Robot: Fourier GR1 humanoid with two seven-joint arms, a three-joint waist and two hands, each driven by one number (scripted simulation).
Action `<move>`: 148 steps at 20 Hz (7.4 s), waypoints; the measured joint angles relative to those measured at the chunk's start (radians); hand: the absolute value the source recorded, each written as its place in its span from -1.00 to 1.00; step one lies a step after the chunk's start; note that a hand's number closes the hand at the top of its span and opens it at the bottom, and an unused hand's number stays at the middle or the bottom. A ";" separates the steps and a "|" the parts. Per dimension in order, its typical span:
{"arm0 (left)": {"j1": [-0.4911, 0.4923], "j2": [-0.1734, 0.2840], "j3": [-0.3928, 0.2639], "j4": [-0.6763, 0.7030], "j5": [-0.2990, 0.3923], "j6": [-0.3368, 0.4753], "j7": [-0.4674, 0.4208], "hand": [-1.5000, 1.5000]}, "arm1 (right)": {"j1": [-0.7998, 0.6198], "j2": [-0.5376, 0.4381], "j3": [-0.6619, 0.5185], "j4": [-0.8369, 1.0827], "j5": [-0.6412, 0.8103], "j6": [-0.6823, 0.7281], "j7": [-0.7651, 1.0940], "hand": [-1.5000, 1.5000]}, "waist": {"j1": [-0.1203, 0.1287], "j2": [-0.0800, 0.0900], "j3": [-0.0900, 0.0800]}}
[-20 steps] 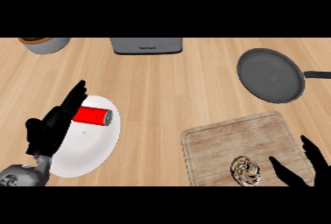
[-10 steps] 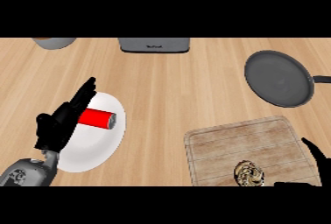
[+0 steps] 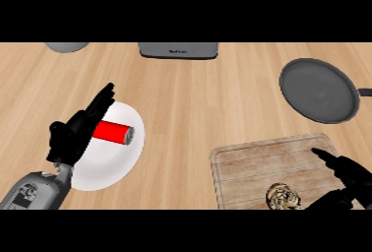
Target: Pick the cupcake from the cutting board and place it in the pan
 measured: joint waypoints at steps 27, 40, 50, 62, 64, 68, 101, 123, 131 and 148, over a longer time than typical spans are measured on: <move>0.049 -0.032 0.049 -0.005 -0.044 -0.030 -0.008 0.00 | -0.186 0.095 0.253 0.172 0.026 0.032 0.075 -1.00 | -0.031 -0.011 0.000; 0.053 -0.060 0.070 -0.014 -0.072 -0.048 0.000 0.00 | -0.183 0.137 0.260 0.225 0.071 0.068 0.026 1.00 | -0.035 -0.023 -0.021; 0.058 -0.080 0.080 -0.011 -0.092 -0.051 0.008 0.00 | -0.203 0.132 0.335 0.119 0.296 0.062 -0.145 1.00 | -0.037 -0.020 -0.008; 0.068 -0.067 0.116 -0.007 -0.078 -0.069 0.006 0.00 | -0.206 0.012 0.367 -0.229 0.775 -0.184 -0.420 1.00 | -0.065 -0.020 0.003; 0.084 -0.066 0.115 -0.021 -0.084 -0.071 0.004 0.00 | -0.162 -0.007 0.346 -0.269 0.828 -0.249 -0.446 1.00 | -0.062 -0.019 0.004; 0.094 -0.079 0.109 -0.048 -0.099 -0.070 0.020 0.00 | -0.064 -0.034 0.272 -0.337 0.880 -0.336 -0.464 1.00 | -0.055 -0.015 0.004; 0.031 -0.160 0.153 -0.017 -0.165 -0.147 0.036 0.00 | -0.600 0.316 -0.364 1.189 0.503 -0.443 -1.496 1.00 | -0.003 0.002 0.005; 0.013 -0.191 0.141 -0.026 -0.188 -0.173 0.026 0.00 | -0.841 0.293 -0.561 1.711 0.427 -0.223 -1.641 -1.00 | 0.046 0.030 0.012; 0.011 -0.184 0.157 -0.021 -0.181 -0.181 0.023 0.00 | -0.831 0.243 -0.734 1.721 0.253 -0.017 -1.744 -1.00 | 0.038 0.031 0.012; 0.024 -0.178 0.187 -0.010 -0.177 -0.191 0.023 0.00 | -0.593 0.124 -0.816 1.716 0.177 0.331 -2.020 -1.00 | 0.012 0.018 0.012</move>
